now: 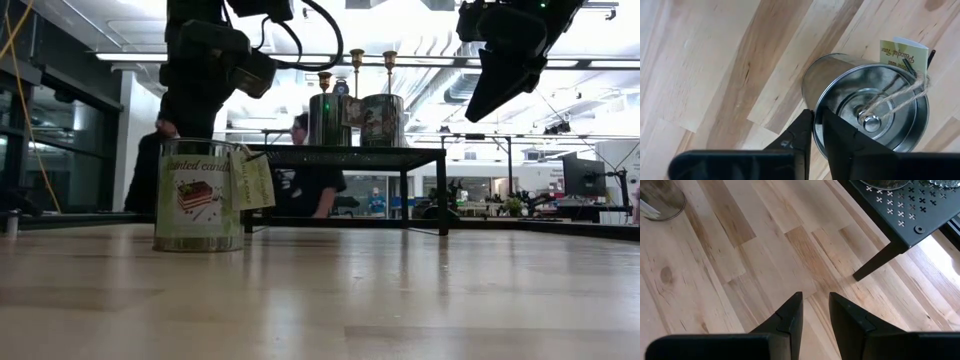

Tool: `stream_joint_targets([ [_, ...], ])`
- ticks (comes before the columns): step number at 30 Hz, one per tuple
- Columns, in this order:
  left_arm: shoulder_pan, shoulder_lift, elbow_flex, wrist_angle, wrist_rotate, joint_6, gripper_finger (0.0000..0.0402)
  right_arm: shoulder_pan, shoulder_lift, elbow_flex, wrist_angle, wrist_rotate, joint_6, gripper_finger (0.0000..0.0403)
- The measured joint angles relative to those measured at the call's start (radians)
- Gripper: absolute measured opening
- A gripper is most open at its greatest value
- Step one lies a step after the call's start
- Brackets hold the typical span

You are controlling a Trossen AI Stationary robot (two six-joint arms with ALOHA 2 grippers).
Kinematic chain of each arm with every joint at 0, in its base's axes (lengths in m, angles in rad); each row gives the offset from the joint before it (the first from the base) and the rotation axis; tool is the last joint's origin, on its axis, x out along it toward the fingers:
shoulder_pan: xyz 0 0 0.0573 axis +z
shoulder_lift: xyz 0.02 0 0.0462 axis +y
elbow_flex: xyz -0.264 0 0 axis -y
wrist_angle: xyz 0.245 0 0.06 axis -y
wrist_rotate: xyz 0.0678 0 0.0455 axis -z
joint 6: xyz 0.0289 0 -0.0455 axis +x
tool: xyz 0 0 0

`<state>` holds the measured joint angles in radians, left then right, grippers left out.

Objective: Pick & Place candle stick holders
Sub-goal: Put the silver scented candle on the shelf aligned with the silver scented candles

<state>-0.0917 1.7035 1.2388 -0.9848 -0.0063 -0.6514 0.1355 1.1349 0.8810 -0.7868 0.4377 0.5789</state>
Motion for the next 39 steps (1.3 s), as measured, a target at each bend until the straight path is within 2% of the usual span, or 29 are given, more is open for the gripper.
stream_joint_targets([
  [34, 0.0, -0.002, -0.019, 0.023, -0.005, 0.0, 0.0033, 0.0, 0.0, 0.0, 0.0, -0.003, 0.0, 0.0087],
  [39, 0.0, -0.002, -0.019, 0.019, -0.008, 0.0, 0.001, 0.0, 0.0, 0.0, 0.0, -0.003, 0.0, 0.0087],
])
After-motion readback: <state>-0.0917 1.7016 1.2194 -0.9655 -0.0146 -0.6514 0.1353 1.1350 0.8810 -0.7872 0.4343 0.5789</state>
